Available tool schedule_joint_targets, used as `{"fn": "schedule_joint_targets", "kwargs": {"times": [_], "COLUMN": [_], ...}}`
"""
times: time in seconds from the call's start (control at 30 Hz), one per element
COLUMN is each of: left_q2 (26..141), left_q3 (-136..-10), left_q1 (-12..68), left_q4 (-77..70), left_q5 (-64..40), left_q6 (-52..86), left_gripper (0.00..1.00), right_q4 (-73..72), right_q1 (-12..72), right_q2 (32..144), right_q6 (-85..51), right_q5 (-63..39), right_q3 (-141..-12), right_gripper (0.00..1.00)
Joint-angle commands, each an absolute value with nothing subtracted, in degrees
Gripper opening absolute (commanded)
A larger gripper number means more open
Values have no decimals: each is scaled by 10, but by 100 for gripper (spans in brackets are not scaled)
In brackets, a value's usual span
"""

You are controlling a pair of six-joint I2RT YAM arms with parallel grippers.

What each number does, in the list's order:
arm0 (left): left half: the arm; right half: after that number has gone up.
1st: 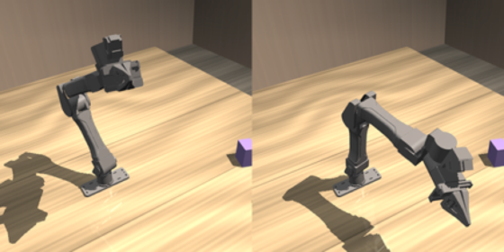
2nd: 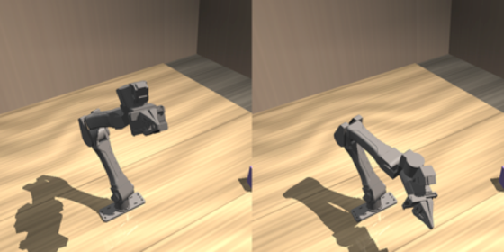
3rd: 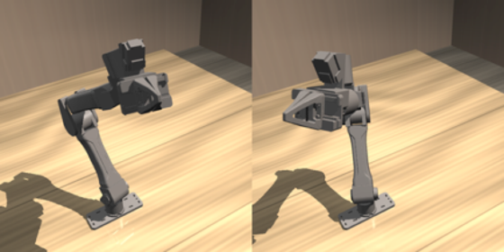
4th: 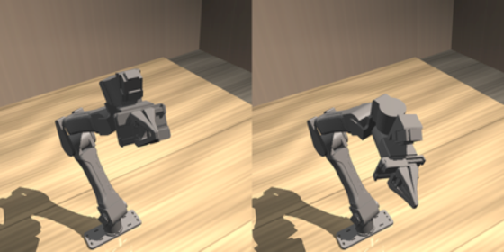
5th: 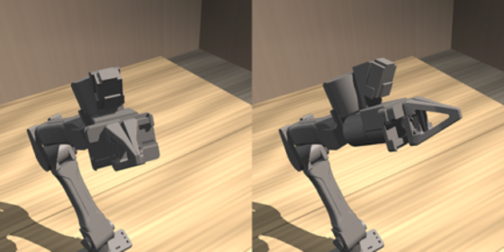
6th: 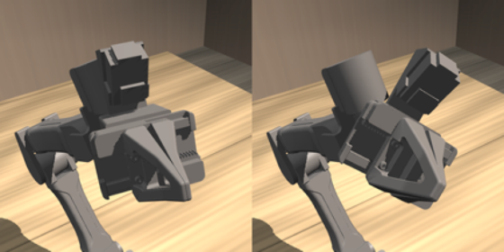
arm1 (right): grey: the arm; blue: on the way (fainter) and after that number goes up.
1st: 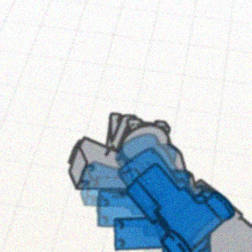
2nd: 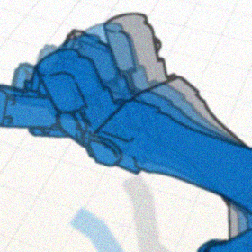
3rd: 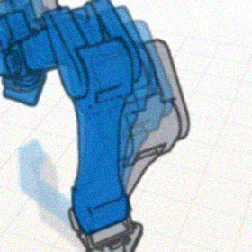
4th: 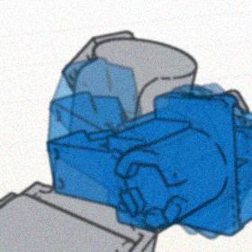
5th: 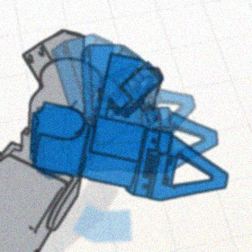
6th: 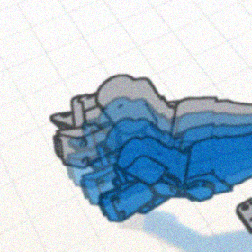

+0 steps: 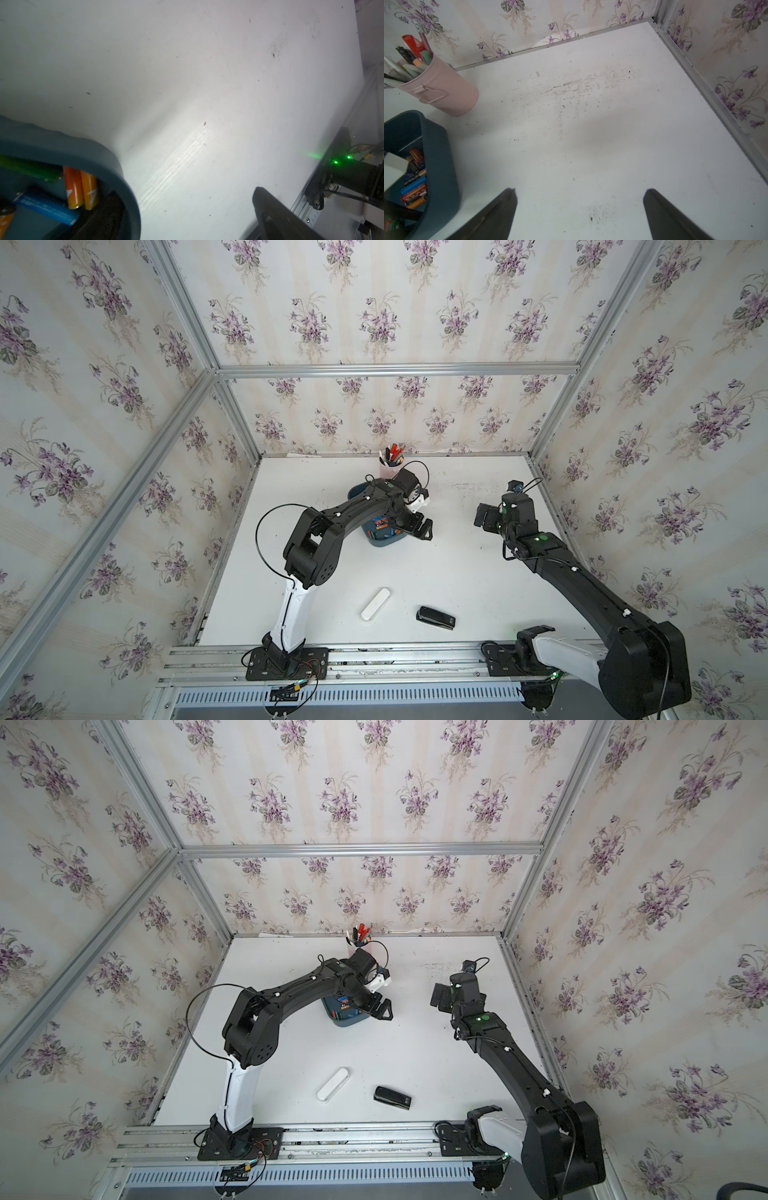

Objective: Take the batteries out of the storage box
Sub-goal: Move the storage box to the center of the board.

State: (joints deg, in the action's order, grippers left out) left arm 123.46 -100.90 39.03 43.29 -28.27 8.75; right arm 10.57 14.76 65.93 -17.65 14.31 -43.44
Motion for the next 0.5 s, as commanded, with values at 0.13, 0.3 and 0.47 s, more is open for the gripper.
{"fn": "schedule_joint_targets", "kwargs": {"times": [0.13, 0.3, 0.47], "left_q2": [1231, 1217, 1187], "left_q3": [-1005, -980, -985], "left_q1": [463, 504, 506], "left_q4": [475, 466, 473], "left_q5": [-277, -270, -243], "left_q6": [111, 134, 145], "left_gripper": [100, 100, 100], "right_q4": [110, 116, 124], "right_q1": [151, 155, 160], "right_q2": [646, 640, 645], "right_q6": [-190, -192, -192], "right_q5": [131, 128, 123], "right_q3": [-422, -413, -419], "right_gripper": [100, 100, 100]}}
